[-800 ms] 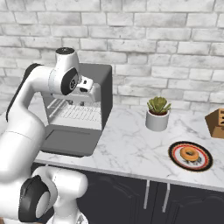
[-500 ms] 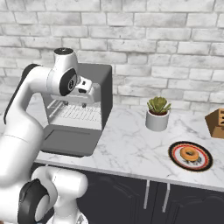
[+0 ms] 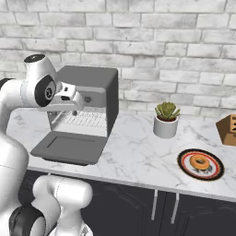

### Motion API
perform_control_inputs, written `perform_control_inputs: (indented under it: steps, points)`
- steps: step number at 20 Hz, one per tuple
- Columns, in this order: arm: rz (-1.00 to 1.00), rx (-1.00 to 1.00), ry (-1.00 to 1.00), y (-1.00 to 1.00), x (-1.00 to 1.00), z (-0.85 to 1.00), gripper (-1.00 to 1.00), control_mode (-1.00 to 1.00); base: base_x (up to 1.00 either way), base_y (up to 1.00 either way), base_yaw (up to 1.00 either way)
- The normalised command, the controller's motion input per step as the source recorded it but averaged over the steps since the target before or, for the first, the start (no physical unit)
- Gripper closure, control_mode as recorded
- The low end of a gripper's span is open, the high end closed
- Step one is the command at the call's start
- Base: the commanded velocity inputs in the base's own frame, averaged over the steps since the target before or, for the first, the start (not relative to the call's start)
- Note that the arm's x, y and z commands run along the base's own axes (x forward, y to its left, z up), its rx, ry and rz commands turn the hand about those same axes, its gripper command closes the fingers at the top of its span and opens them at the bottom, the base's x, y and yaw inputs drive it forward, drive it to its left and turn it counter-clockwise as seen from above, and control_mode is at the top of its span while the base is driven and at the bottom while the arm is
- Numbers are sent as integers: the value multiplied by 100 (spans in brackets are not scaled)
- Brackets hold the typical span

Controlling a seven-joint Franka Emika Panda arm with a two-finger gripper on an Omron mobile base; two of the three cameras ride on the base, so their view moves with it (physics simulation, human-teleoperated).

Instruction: Pick up the bagel from the plate, place it on the toaster oven rack, close the door, and set the timer.

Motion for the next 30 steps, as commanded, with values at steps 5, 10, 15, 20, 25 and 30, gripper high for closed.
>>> perform_control_inputs:
  steps: [5, 10, 15, 20, 25, 30]
  points:
    - [0, -28, -8, 59, -26, -8, -100, -100, 0, 0, 0]
    - [0, -29, -4, 48, -3, -16, -100, -100, 0, 0, 0]
    - [0, -26, -1, 36, 0, -21, -100, -100, 0, 0, 0]
    - [0, -19, -1, 19, 0, -19, -100, -100, 0, 0, 0]
    - [0, -10, -3, 2, 13, -18, -100, -100, 0, 0, 0]
    - [0, -3, -3, 0, 36, -17, -100, -100, 0, 0, 0]
